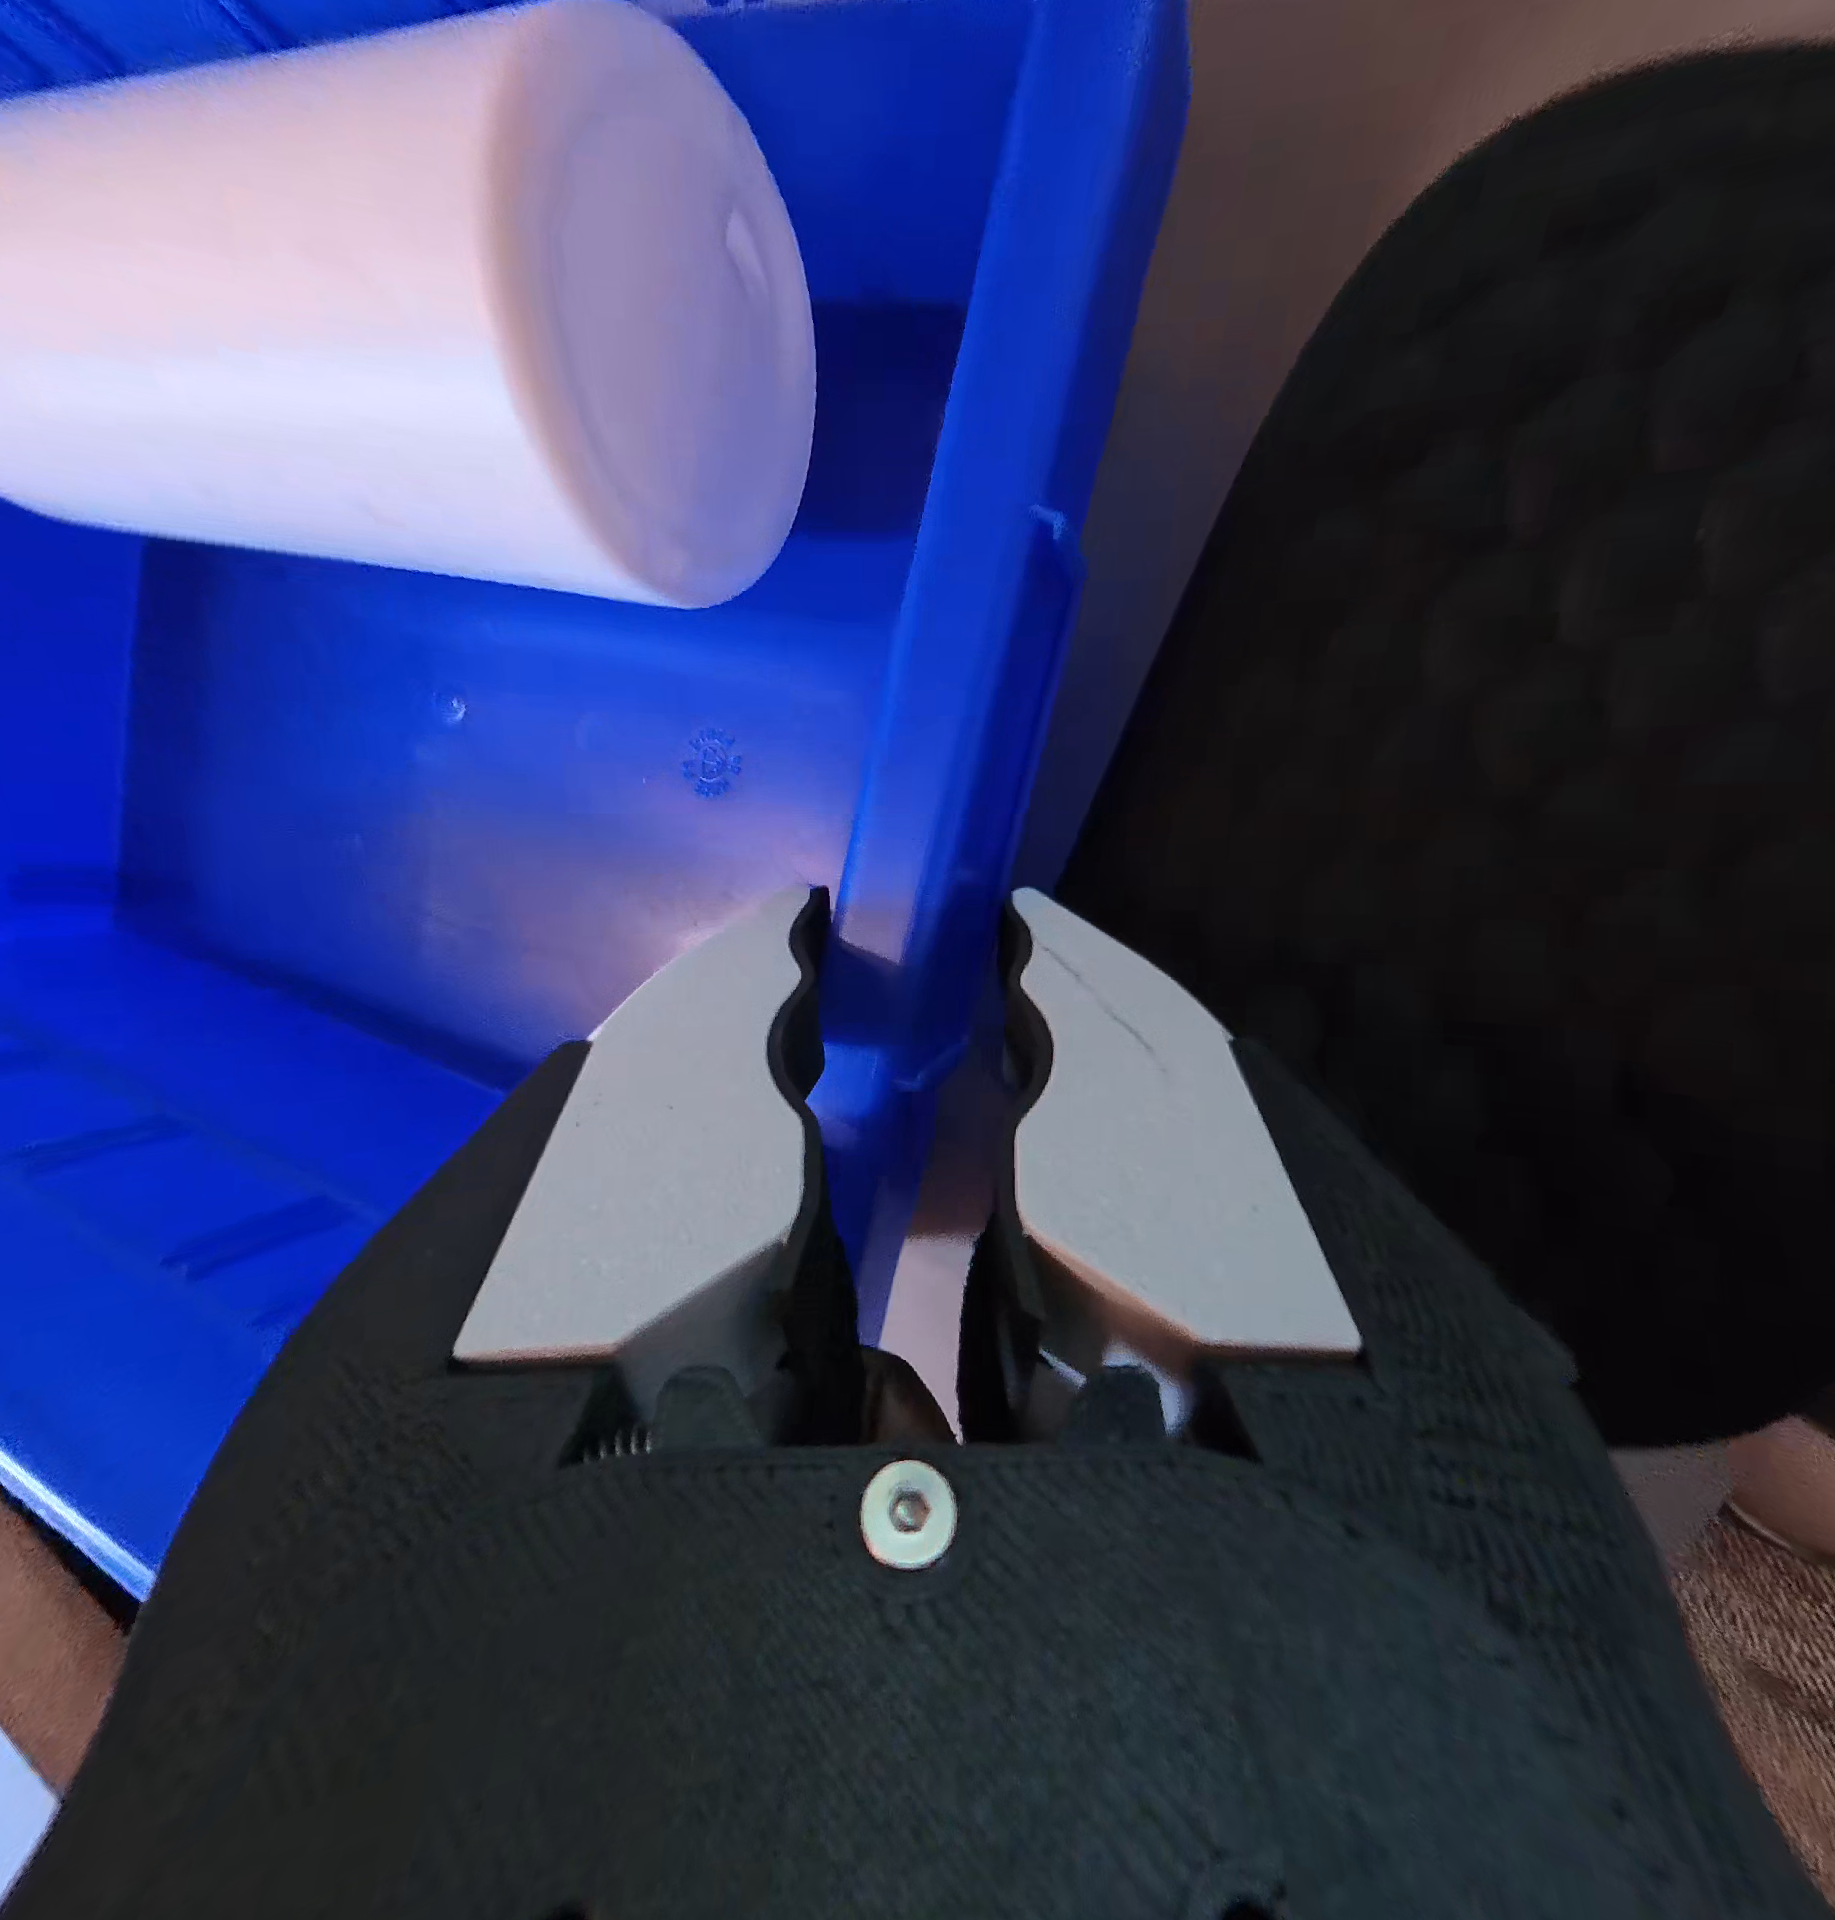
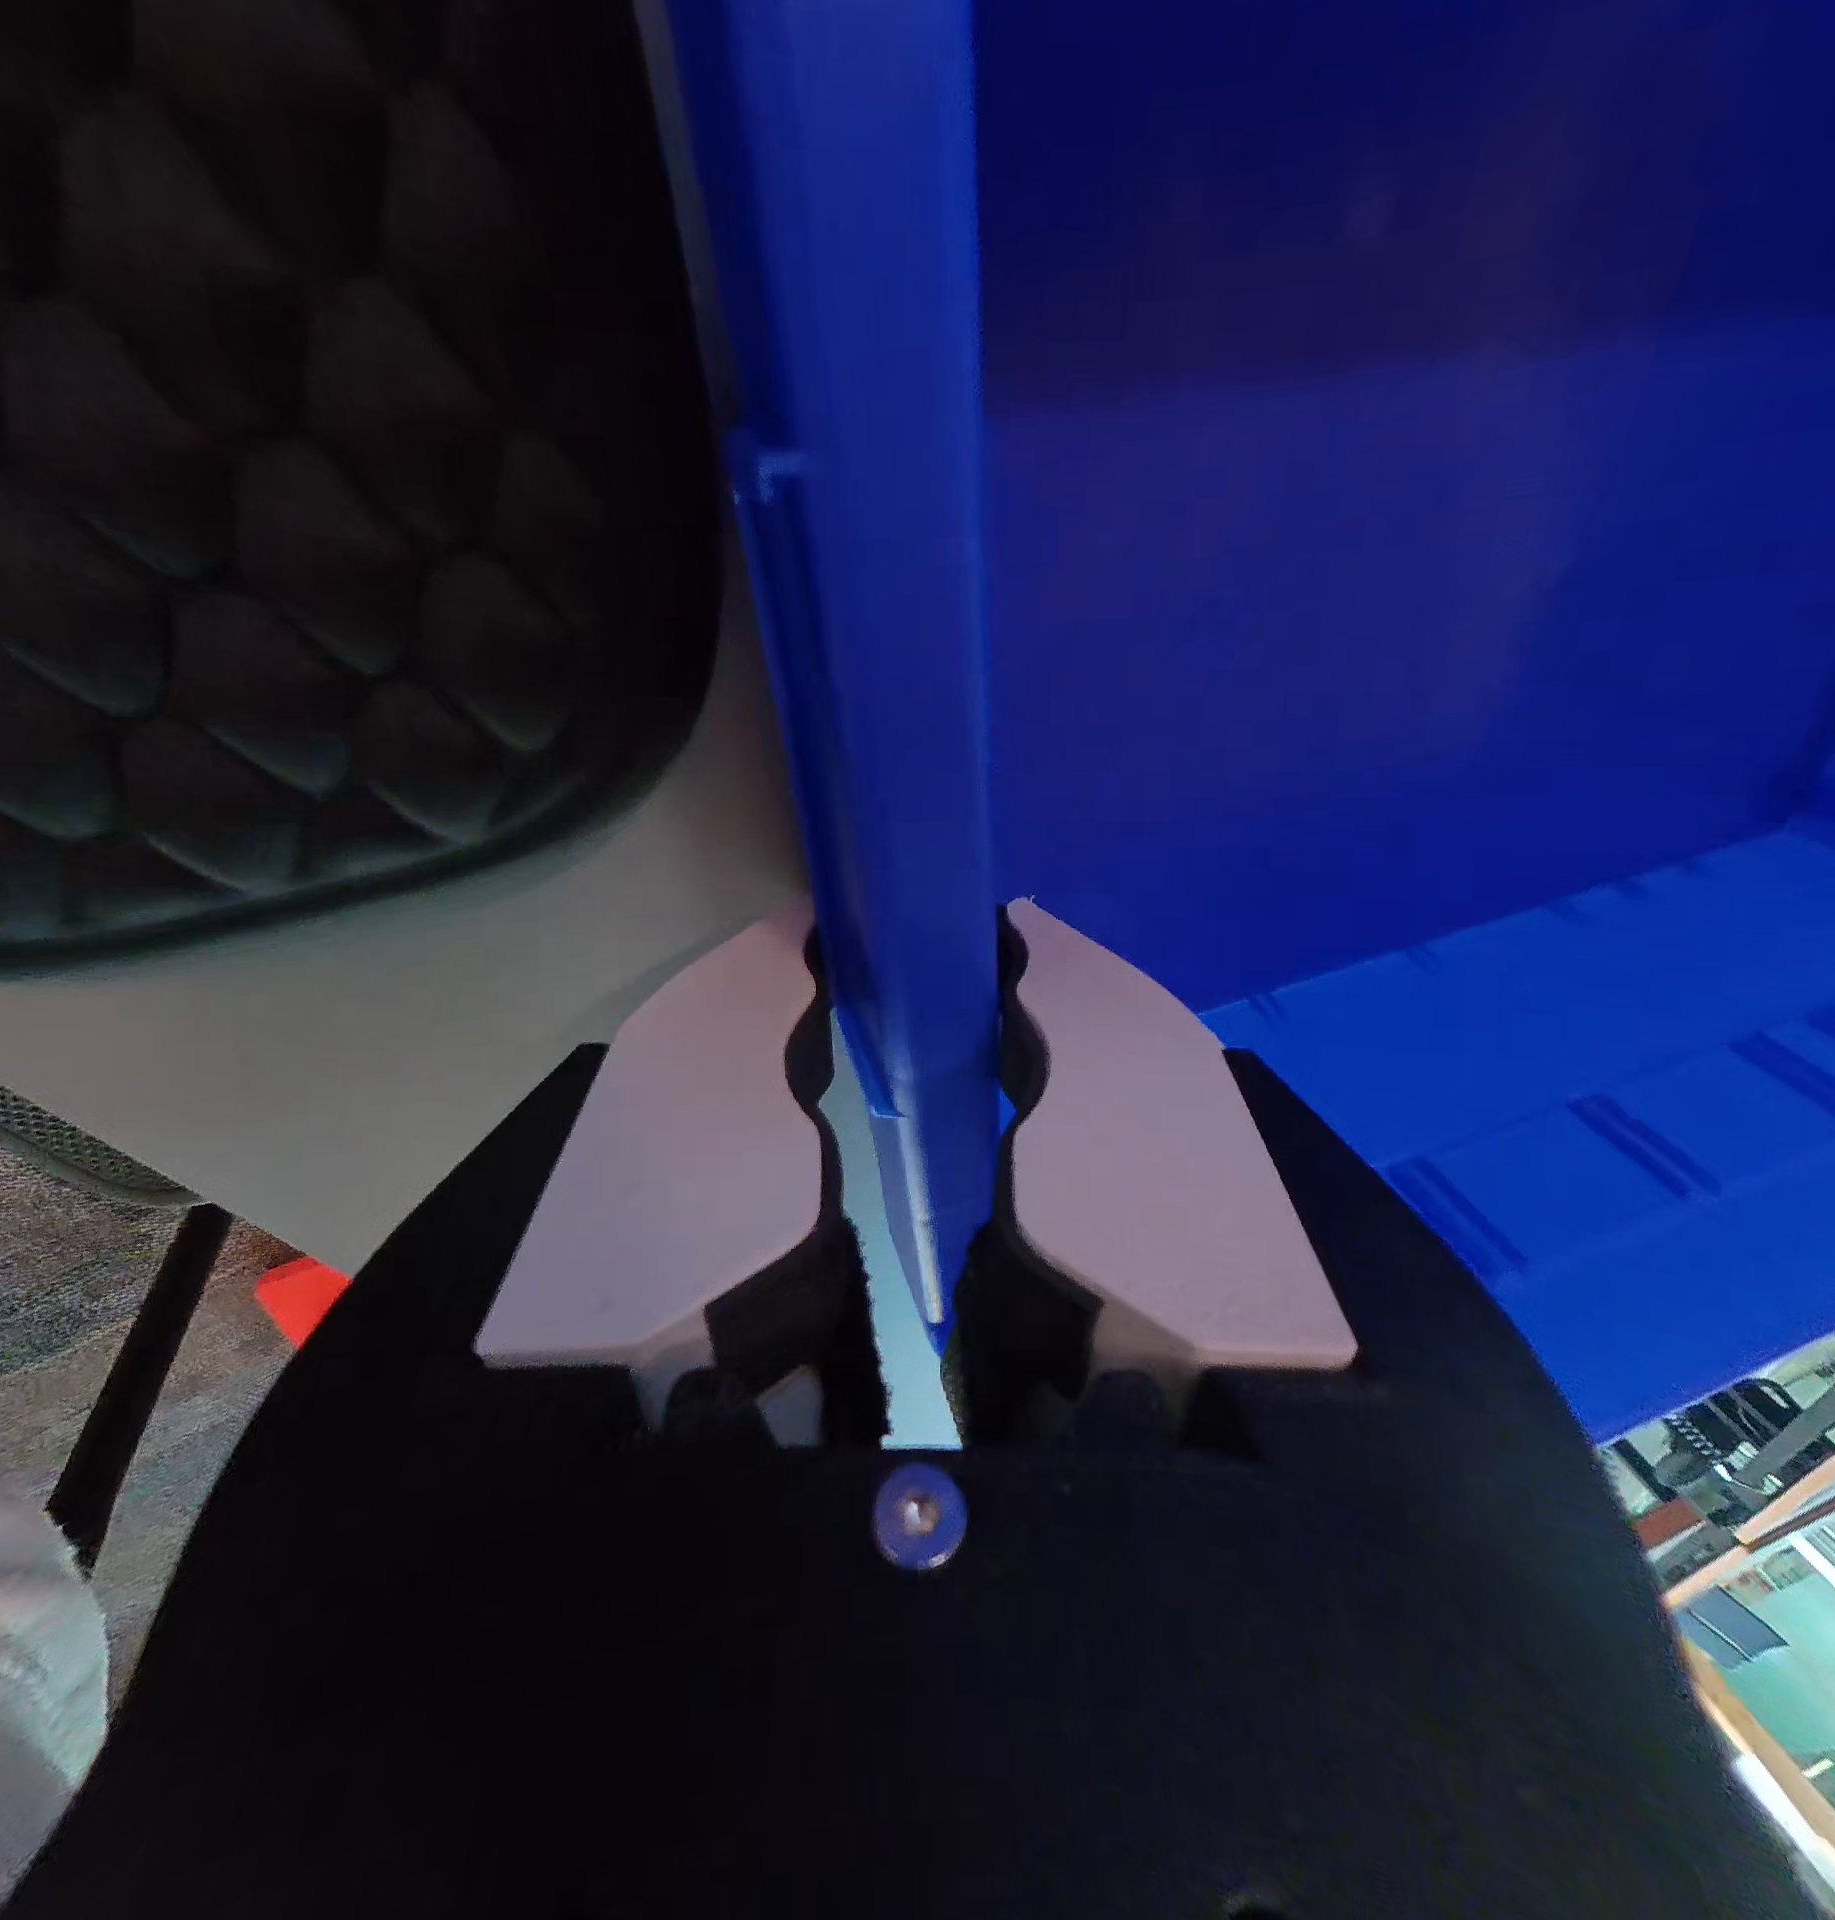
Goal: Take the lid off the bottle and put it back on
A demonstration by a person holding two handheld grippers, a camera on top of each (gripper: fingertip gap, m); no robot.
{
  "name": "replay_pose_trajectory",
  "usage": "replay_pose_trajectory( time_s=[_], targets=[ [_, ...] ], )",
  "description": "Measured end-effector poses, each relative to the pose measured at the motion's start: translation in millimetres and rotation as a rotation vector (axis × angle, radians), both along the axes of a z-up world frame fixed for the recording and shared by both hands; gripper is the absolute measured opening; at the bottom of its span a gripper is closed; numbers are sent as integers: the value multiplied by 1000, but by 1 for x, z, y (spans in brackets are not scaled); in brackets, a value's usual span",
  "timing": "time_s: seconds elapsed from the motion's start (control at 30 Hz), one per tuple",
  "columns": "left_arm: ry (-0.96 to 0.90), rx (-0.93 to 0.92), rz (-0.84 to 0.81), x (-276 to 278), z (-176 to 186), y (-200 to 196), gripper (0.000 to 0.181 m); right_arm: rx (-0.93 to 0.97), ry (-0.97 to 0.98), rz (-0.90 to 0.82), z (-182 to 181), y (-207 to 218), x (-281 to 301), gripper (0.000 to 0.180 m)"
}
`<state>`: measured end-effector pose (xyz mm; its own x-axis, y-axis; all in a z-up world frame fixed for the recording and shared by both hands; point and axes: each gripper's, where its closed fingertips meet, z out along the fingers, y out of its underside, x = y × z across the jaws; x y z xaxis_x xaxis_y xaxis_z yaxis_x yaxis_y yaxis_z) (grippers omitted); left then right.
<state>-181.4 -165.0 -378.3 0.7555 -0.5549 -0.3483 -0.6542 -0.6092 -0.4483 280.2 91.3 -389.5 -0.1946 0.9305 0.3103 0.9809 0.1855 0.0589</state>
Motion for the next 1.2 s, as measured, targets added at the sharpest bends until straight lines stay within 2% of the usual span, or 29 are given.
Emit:
replay_pose_trajectory(
  time_s=[0.37,0.47,0.57,0.7,0.77,0.83,0.93,1.1,1.2],
  targets=[
    [30,-182,11,-43,-1,-56,32,-26,60,11,3,-4,0,29],
    [-37,-121,98,-43,7,-60,41,-55,181,40,17,-13,-12,49],
    [-283,3,167,-25,40,-54,54,-73,310,44,40,-21,-21,66],
    [-637,257,330,-19,104,-24,92,16,478,77,78,-21,-32,83],
    [-804,298,450,-27,122,-7,101,69,570,97,97,-20,-40,88],
    [-880,262,546,-38,123,11,104,112,648,121,112,-21,-48,92],
    [-854,143,633,-53,106,39,105,154,711,150,125,-24,-55,93],
    [-813,-29,737,-68,73,95,107,208,695,167,128,-24,-55,93],
    [-674,-130,758,-75,47,115,109,229,680,166,127,-22,-53,94]
  ],
)
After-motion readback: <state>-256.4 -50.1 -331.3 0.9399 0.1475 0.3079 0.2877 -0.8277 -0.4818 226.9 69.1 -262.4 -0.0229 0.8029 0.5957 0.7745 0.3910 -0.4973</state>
